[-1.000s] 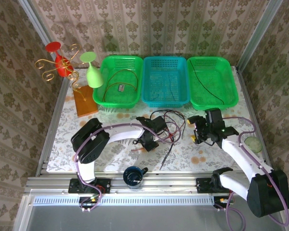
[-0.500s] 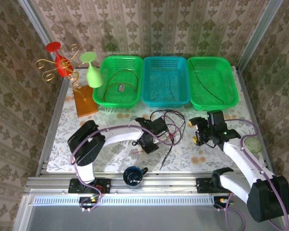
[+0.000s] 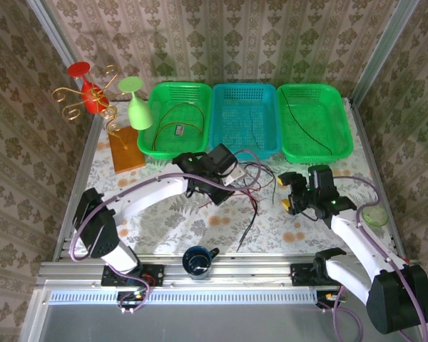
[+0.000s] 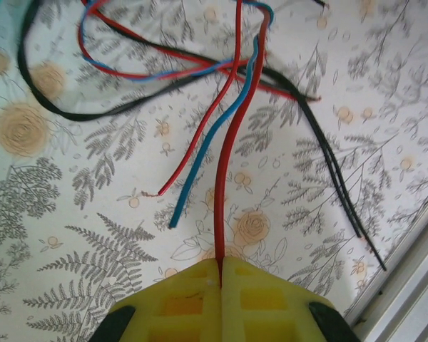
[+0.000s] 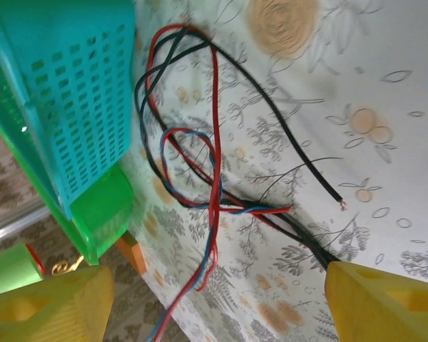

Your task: Untangle the cables

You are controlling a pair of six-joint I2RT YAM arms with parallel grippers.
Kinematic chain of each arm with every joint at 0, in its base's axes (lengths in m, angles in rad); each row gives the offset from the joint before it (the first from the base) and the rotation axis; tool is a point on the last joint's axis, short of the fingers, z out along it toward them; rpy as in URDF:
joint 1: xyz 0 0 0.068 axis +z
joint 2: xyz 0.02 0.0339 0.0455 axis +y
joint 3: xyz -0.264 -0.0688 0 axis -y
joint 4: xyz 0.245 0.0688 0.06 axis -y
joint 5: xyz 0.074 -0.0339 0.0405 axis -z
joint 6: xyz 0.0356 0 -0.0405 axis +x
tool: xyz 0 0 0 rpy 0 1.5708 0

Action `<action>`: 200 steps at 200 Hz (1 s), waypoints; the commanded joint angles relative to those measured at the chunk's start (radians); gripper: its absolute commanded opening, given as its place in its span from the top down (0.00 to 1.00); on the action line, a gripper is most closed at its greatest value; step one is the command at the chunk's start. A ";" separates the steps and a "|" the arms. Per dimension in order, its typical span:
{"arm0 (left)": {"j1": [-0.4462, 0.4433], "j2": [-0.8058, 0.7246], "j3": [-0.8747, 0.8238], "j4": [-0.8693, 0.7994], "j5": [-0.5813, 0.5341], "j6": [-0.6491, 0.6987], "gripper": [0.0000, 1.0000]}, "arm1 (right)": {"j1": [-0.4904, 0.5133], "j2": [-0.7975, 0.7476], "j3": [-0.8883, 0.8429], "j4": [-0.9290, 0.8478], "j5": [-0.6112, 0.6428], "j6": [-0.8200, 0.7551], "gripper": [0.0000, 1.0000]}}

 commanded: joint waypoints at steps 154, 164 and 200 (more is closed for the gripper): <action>0.087 -0.107 0.090 0.171 0.177 -0.052 1.00 | 0.060 0.081 0.545 -0.271 -0.118 -1.130 0.37; 0.087 -0.107 0.089 0.174 0.177 -0.052 1.00 | 0.064 0.088 0.546 -0.251 -0.113 -1.164 0.37; 0.089 -0.107 0.087 0.179 0.182 -0.053 1.00 | 0.105 0.174 0.606 -0.262 -0.115 -1.207 0.37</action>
